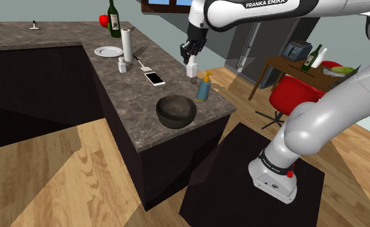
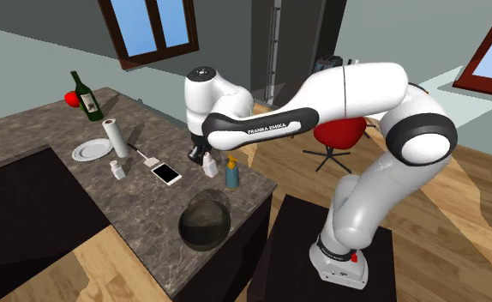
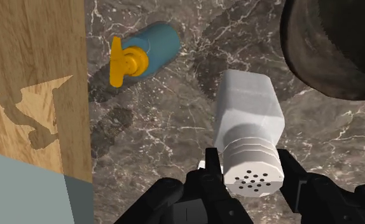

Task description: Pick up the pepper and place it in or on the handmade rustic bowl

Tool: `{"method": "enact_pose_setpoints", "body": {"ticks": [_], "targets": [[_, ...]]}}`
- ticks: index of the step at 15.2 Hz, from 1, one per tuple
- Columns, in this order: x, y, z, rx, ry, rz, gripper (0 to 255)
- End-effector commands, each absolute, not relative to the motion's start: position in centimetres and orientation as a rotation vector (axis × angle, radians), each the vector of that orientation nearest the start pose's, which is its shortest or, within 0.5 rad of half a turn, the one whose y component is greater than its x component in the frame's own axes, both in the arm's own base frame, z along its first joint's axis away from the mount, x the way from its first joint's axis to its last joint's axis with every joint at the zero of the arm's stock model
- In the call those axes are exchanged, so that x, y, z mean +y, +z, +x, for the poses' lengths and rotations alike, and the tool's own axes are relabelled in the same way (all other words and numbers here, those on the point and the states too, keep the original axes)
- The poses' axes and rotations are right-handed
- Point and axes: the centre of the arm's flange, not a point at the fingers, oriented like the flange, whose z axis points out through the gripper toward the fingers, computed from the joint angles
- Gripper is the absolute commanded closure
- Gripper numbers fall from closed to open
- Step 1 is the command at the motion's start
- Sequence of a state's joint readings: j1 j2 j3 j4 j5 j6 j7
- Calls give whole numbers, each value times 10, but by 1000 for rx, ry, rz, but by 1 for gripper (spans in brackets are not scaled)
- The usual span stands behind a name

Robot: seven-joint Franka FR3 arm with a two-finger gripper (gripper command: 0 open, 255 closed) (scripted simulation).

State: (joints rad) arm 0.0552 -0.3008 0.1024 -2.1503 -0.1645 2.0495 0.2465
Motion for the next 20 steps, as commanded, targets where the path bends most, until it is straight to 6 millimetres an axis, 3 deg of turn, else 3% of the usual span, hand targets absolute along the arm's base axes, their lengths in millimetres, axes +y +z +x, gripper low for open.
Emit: {"method": "enact_pose_setpoints", "body": {"ticks": [1, 10, 20], "targets": [[96, 548, 471, 50, -376, -3260, 255], [206, 556, 424, 50, -376, -3260, 255], [206, 503, 424, 50, -376, -3260, 255]]}}
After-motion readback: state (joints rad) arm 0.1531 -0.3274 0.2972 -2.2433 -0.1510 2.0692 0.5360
